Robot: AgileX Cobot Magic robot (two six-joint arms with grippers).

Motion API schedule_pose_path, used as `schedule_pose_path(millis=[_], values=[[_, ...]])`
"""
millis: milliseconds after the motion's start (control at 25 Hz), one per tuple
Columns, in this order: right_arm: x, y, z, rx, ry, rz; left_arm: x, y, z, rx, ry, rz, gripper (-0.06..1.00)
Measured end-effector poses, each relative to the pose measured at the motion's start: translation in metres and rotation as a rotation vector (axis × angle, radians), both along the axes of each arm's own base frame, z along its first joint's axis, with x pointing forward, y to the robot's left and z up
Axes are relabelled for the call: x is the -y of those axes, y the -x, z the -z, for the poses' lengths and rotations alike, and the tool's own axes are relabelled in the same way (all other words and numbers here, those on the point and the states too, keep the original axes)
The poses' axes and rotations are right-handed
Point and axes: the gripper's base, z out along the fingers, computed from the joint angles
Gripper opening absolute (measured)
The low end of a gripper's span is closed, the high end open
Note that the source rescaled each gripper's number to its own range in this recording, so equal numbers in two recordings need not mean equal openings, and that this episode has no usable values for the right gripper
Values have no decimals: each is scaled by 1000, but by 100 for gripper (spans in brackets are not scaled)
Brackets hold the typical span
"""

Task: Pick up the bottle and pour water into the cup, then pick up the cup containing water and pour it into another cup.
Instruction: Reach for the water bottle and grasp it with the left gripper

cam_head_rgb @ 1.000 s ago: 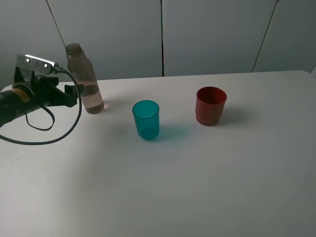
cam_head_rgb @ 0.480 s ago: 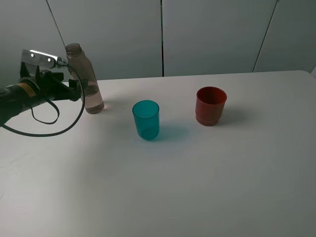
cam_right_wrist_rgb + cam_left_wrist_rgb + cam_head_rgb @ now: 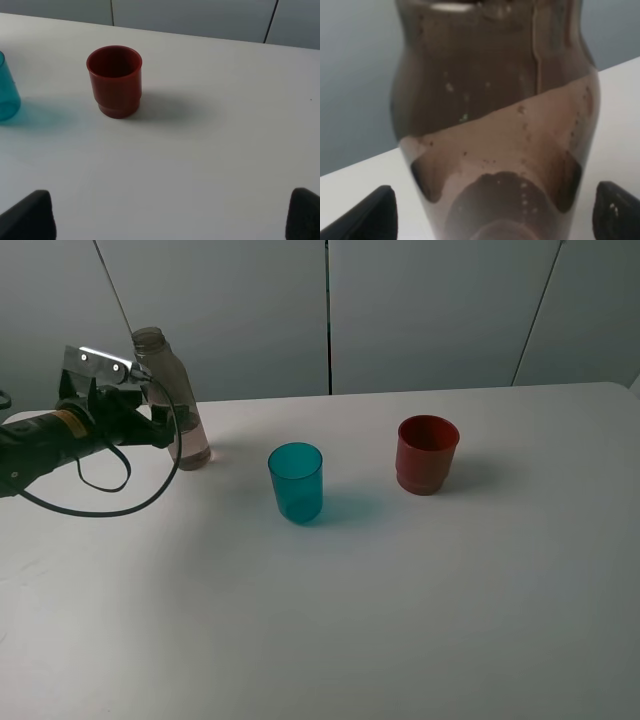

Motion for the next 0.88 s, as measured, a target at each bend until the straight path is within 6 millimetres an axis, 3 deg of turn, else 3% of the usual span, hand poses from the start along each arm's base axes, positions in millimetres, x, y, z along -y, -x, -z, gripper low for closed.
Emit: schedule_pose_path(millis=[440,880], values=[[0,0,0,0,0,0,12,-13,15,-14,10,25,99],[0,0,0,0,0,0,13,-17,11,30,34,19,99]])
